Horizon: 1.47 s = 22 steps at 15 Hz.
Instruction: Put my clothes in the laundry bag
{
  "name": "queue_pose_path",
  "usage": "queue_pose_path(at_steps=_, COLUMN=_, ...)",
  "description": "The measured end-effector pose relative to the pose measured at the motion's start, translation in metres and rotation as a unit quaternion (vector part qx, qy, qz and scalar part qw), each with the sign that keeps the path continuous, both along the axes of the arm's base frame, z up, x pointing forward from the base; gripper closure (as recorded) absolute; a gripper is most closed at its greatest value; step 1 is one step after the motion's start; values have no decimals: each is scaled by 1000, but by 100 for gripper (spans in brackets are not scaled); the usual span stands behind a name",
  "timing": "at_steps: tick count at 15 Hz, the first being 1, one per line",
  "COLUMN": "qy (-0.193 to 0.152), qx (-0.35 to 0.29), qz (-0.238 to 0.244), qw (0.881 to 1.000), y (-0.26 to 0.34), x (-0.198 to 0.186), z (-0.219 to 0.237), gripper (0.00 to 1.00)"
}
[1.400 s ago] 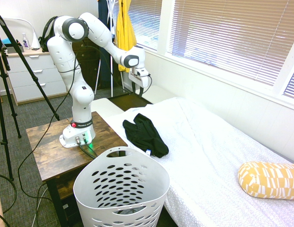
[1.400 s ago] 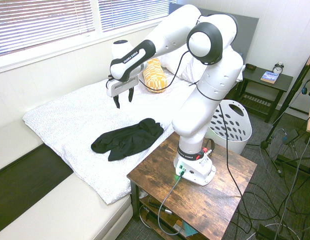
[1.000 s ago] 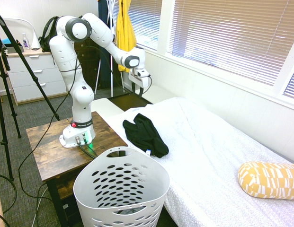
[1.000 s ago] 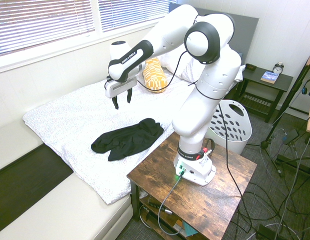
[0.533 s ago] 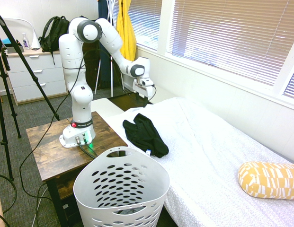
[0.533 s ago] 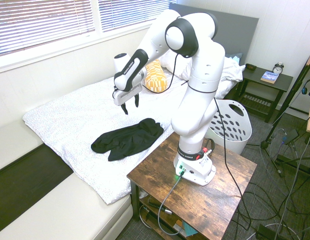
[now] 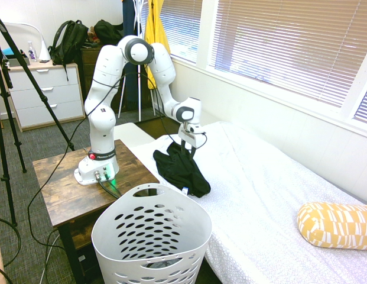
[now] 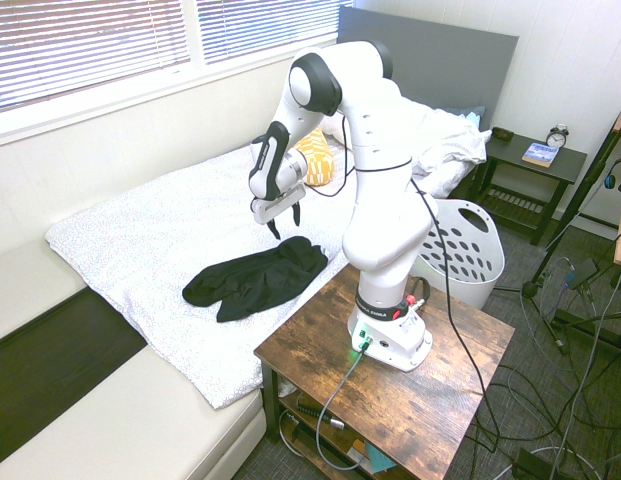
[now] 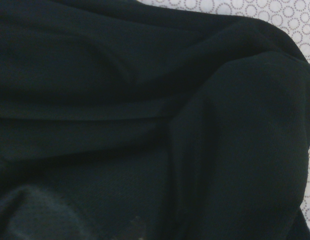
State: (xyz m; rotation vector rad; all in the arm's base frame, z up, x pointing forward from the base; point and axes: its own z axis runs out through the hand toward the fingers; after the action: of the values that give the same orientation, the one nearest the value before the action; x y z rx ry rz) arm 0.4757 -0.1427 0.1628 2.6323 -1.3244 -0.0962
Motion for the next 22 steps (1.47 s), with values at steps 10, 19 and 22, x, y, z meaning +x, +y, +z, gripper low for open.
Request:
queue_pose_path(at_steps=10, qy=25, qx=16, qz=-37, qw=999, y=-46, x=7, z=-90, gripper=0)
queue_pose_path(at_steps=19, qy=40, qx=35, qz=-51, qw=997, y=-43, x=-6, z=-119, gripper=0)
queue_pose_path(at_steps=22, qy=38, qx=48, qz=-59, qw=996, y=-40, x=-5, z=-128, gripper=100)
